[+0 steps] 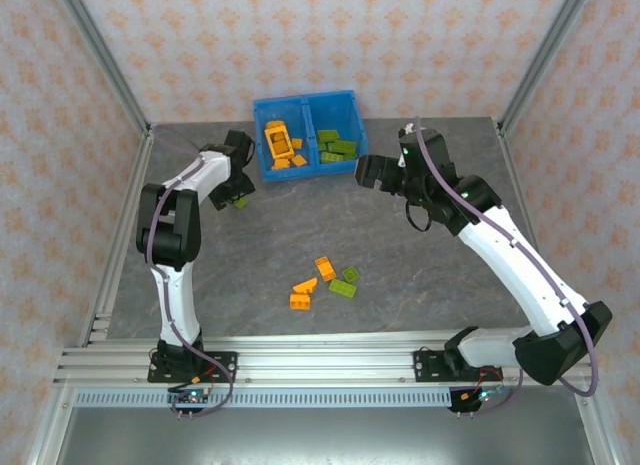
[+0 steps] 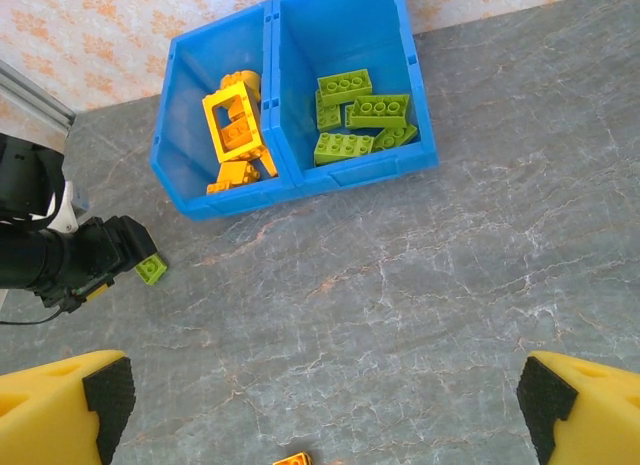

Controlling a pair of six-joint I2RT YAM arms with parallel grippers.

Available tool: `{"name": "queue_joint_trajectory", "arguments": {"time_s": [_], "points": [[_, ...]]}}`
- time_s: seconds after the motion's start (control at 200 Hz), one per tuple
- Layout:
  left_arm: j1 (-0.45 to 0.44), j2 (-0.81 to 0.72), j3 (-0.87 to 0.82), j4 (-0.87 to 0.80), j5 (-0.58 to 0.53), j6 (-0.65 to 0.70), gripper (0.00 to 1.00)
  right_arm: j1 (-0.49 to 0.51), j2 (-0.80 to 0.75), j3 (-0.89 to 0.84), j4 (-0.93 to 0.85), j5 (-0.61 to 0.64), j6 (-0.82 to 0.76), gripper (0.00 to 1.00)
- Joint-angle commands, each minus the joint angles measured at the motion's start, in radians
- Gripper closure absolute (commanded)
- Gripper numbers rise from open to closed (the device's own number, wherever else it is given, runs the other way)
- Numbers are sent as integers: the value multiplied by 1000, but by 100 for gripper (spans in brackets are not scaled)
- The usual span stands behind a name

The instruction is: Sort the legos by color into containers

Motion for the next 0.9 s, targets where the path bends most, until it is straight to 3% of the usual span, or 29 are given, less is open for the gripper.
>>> {"name": "queue_joint_trajectory", "arguments": {"time_s": [0.0, 0.335, 0.696, 0.896], "points": [[19, 37, 60, -31, 23, 12, 33, -3, -18, 7, -31, 14, -10, 1], [22, 92, 76, 8, 66, 53, 35, -3, -2, 1, -21, -24, 18, 1], [23, 70, 23, 3, 71, 55, 68, -2, -8, 12, -29, -18, 31, 1], [10, -131, -55, 24, 149, 35, 75, -3, -20, 14, -31, -28, 37, 1]]}}
